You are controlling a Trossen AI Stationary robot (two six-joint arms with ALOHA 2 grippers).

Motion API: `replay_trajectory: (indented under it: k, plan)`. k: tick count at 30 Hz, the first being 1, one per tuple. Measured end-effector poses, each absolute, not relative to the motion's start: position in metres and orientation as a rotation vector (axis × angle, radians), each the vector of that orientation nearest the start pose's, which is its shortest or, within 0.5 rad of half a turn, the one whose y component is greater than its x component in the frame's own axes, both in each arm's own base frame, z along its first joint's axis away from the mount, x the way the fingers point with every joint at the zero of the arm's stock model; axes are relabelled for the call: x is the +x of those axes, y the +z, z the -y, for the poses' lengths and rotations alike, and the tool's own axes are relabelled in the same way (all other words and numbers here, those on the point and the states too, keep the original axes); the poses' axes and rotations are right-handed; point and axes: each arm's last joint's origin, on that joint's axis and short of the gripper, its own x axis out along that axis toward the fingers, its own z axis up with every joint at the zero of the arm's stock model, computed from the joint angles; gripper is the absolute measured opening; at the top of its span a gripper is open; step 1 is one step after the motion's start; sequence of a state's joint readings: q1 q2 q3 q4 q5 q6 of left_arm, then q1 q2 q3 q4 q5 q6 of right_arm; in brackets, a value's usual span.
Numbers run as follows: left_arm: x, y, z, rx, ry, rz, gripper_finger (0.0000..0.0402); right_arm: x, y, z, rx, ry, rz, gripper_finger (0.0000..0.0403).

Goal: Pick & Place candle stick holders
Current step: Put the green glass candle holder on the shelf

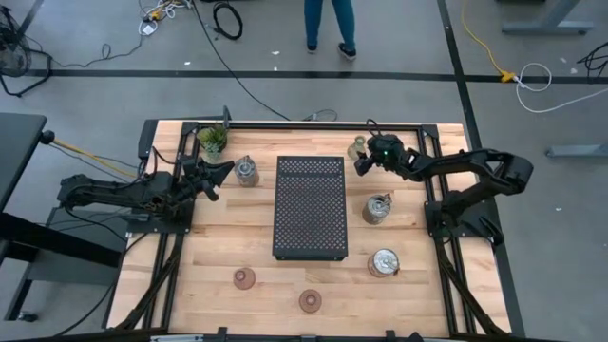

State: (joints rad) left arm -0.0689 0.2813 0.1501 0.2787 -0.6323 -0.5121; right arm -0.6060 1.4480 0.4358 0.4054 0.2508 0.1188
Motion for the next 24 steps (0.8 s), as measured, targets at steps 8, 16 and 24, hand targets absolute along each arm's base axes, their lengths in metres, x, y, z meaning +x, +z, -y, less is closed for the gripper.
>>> replay_trajectory:
  k: [8,16,24]
  plan:
    - [0.108,0.218,-0.01,-0.549,0.515,0.282,0.0037,0.201,0.136,0.153,0.212,-0.884,-0.497,0.0249]
    - [0.108,0.218,-0.01,-0.549,0.515,0.281,0.0037,0.2,0.137,0.158,0.215,-0.895,-0.475,0.0249]
    - [0.108,0.218,-0.01,-0.549,0.515,0.281,0.0037,0.207,0.13,0.163,0.223,-0.876,-0.482,0.0249]
